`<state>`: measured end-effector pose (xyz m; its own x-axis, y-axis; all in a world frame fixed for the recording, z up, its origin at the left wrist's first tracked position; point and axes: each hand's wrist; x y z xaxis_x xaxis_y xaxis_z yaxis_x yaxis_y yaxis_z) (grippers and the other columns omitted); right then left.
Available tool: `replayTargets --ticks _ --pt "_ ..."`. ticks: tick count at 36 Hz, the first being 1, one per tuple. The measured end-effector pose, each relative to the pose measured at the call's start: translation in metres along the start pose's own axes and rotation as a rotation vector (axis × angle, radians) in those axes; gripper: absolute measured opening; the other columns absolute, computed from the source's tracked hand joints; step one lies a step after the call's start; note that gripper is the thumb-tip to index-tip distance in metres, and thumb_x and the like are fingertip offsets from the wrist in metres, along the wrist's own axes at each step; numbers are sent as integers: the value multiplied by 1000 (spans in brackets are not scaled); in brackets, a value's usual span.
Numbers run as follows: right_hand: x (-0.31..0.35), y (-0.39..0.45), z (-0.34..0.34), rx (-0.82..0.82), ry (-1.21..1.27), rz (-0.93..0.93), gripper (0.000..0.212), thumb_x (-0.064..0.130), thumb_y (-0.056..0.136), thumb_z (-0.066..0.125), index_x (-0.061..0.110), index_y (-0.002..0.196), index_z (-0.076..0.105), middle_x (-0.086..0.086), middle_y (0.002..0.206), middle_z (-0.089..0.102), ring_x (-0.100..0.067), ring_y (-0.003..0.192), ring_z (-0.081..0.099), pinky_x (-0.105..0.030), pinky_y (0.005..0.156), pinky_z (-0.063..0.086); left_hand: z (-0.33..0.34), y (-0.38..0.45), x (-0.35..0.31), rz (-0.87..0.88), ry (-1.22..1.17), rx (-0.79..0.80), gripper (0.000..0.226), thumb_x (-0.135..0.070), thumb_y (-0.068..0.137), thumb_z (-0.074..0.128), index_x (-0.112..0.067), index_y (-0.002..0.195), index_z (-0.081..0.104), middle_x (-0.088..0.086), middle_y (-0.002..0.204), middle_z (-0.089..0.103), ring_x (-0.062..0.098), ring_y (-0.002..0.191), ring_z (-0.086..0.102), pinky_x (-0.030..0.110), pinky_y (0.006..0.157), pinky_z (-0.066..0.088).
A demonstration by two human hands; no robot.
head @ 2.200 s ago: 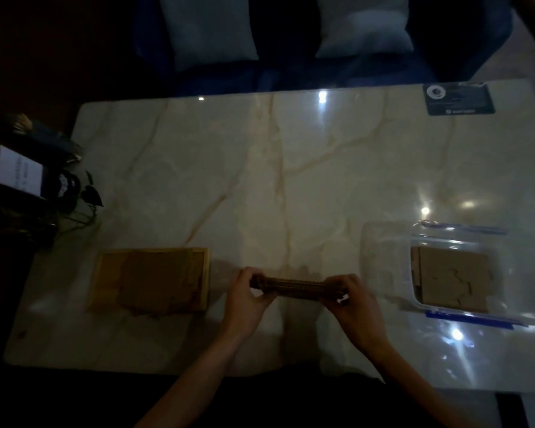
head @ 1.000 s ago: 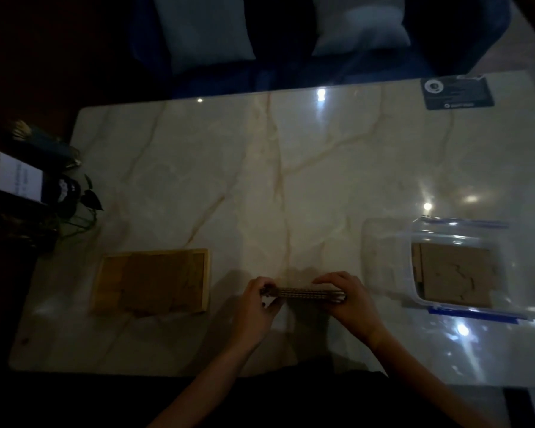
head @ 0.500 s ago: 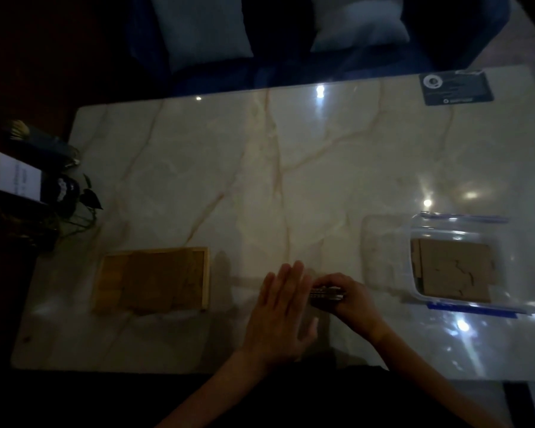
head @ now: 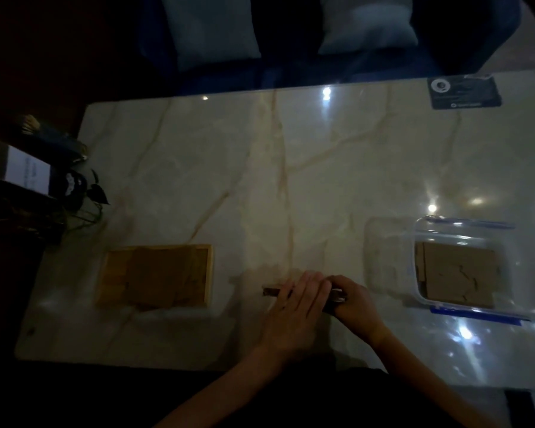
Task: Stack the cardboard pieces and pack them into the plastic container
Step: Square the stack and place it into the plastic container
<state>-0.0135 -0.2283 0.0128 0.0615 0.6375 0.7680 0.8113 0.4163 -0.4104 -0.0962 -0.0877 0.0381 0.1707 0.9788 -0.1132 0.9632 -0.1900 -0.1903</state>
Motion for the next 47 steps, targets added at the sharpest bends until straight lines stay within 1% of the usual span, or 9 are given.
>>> replayTargets --ticks 9,17,21,27,32,38,42,44,47 --pt "5 -2 -4 6 39 -25 38 22 66 88 47 85 66 4 94 73 -15 88 68 -31 84 53 -2 -7 20 -61 -287 -127 86 -36 81 49 -22 152 2 0 161 6 20 149 0 45 121 5" --pt "6 -3 -4 -11 22 -70 35 12 67 86 34 90 72 6 91 72 -15 90 68 -35 85 52 1 -39 75 -646 -1001 -497 96 -69 81 43 -14 151 8 5 161 6 14 148 5 33 121 6" --pt "5 -3 -4 -9 10 -79 35 12 67 86 34 91 72 9 90 70 -15 90 68 -32 85 52 1 -42 83 -848 -1154 -426 97 -19 67 50 -20 151 1 2 161 -3 13 148 0 44 122 5" --pt "6 -2 -3 -7 34 -72 32 12 68 86 29 91 74 6 93 72 -17 90 68 -36 86 52 6 -28 53 -832 -1320 -251 100 -10 58 48 -24 149 8 -14 155 3 -10 137 11 -7 93 19" --pt "-1 -2 -5 -7 42 -41 30 8 70 84 23 94 75 4 95 72 -16 92 67 -39 89 51 13 -21 34 -679 -1509 -95 83 -9 61 49 -44 134 32 -18 149 27 -20 123 34 5 84 41" --pt "-3 -4 -5 8 20 -36 33 10 70 84 29 94 73 5 96 72 -16 92 66 -37 89 51 14 -17 51 -850 -1506 -325 100 -6 57 46 -29 149 15 -16 154 14 -4 138 16 -2 91 29" --pt "-2 -4 -3 2 18 -31 34 9 71 83 33 92 72 8 94 71 -14 91 66 -34 88 51 18 -14 44 -918 -1505 -342 100 0 62 49 -31 150 14 -15 152 27 3 132 32 28 102 39" --pt "0 -5 -2 1 40 -25 33 9 72 82 33 90 71 8 93 72 -15 90 67 -35 87 52 21 -9 31 -817 -1518 -212 91 0 61 51 -29 143 27 -24 131 49 -5 111 48 18 86 45" --pt "-1 -4 -3 -14 68 10 28 11 73 82 30 90 71 6 88 73 -14 85 68 -40 83 54 23 -7 25 -736 -1485 -105 76 -8 59 52 -33 129 37 -20 126 42 -12 112 43 -1 86 33"
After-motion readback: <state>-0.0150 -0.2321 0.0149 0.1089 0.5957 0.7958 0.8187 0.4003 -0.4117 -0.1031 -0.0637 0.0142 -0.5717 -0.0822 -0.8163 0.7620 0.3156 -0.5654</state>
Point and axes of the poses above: each hand's wrist, its own y-axis towards the middle knuckle, its own z-axis out of the palm, x = y × z
